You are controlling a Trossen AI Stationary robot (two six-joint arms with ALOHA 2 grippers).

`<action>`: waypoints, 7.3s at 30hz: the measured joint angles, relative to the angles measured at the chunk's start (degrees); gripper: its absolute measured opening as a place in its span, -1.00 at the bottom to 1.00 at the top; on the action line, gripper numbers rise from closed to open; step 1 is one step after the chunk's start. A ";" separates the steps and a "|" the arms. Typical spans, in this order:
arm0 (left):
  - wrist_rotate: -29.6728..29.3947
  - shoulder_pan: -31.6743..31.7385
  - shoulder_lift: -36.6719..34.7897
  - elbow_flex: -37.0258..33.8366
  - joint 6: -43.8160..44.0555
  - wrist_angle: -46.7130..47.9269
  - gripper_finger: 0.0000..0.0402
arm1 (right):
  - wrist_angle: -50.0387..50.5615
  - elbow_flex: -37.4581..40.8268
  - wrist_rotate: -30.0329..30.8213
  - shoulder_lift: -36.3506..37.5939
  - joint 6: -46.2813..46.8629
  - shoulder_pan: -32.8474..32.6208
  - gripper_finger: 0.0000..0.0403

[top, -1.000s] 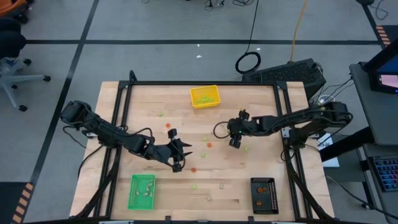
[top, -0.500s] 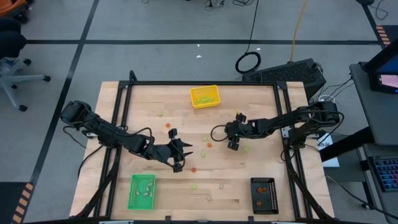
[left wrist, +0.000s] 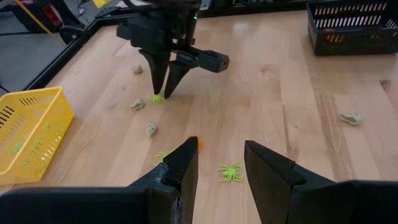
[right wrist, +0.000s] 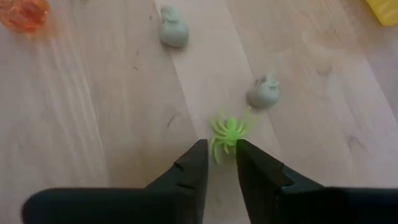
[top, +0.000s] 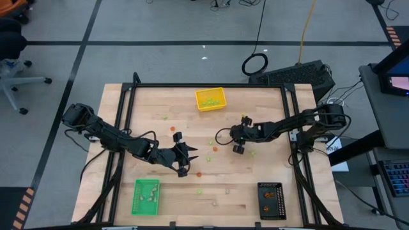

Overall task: Sort Halloween decoration
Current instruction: Put the green spider toy into the yellow bin

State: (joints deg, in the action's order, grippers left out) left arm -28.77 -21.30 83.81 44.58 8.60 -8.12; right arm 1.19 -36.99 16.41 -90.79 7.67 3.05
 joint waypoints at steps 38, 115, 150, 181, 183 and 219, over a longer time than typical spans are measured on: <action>-0.23 0.17 0.00 0.04 -0.35 1.14 -0.34 | 11.28 0.09 -1.42 10.94 5.22 -8.06 -0.93; -0.23 0.31 -0.02 0.04 -1.65 1.16 -0.34 | -12.51 2.49 -25.71 11.37 -0.23 -3.49 -0.89; -0.23 0.28 -0.02 0.04 -0.28 -0.45 -0.34 | -53.62 8.18 -27.13 11.86 -16.01 -3.65 -1.00; -1.71 1.80 -0.02 0.04 0.15 -0.47 -0.34 | -51.06 8.15 -26.69 11.83 -68.55 -3.63 -1.00; -1.71 1.79 -0.02 0.04 0.15 -0.47 -0.34 | -51.06 8.15 -26.69 11.83 -67.99 -3.63 -1.00; -1.71 1.79 -0.02 0.04 0.26 -0.46 -0.34 | -50.19 8.13 -26.67 11.83 -13.90 -2.97 -1.00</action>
State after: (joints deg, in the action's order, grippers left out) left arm -30.48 -19.51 83.79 44.62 8.86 -8.58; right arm -49.00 -28.86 -10.26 -78.96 -6.23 0.08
